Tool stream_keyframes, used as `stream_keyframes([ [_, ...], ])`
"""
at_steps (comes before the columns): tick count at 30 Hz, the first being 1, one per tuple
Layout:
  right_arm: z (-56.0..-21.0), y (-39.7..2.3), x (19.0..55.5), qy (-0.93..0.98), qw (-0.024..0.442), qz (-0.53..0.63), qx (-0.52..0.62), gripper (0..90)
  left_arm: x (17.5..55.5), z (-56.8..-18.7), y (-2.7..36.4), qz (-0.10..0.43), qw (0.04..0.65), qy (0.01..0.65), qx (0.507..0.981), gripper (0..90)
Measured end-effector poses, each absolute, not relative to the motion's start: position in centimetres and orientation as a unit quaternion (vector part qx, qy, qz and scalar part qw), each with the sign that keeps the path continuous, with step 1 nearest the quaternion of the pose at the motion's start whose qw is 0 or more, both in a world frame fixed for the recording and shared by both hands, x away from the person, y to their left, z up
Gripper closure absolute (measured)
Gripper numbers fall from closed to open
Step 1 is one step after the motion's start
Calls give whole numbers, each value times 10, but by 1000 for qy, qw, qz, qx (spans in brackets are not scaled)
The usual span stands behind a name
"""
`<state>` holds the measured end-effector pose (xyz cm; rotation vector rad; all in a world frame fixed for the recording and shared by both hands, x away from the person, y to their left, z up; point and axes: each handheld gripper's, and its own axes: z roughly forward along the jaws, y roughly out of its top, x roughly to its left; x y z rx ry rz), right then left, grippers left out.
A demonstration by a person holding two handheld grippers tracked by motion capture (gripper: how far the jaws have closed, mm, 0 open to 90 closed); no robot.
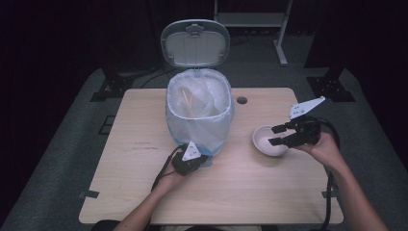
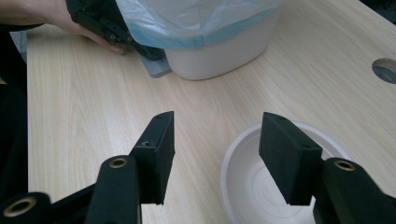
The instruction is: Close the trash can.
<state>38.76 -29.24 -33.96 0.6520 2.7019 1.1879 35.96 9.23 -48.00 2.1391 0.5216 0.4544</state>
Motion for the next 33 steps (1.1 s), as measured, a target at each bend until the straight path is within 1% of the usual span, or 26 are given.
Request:
stream_keyframes([
  [21, -366, -293, 380, 899, 49, 381, 209, 411, 360, -480, 93, 181, 433, 208, 858, 900],
  [33, -383, -294, 381, 904, 43, 368, 212, 410, 360, -480, 92, 182, 433, 208, 858, 900],
])
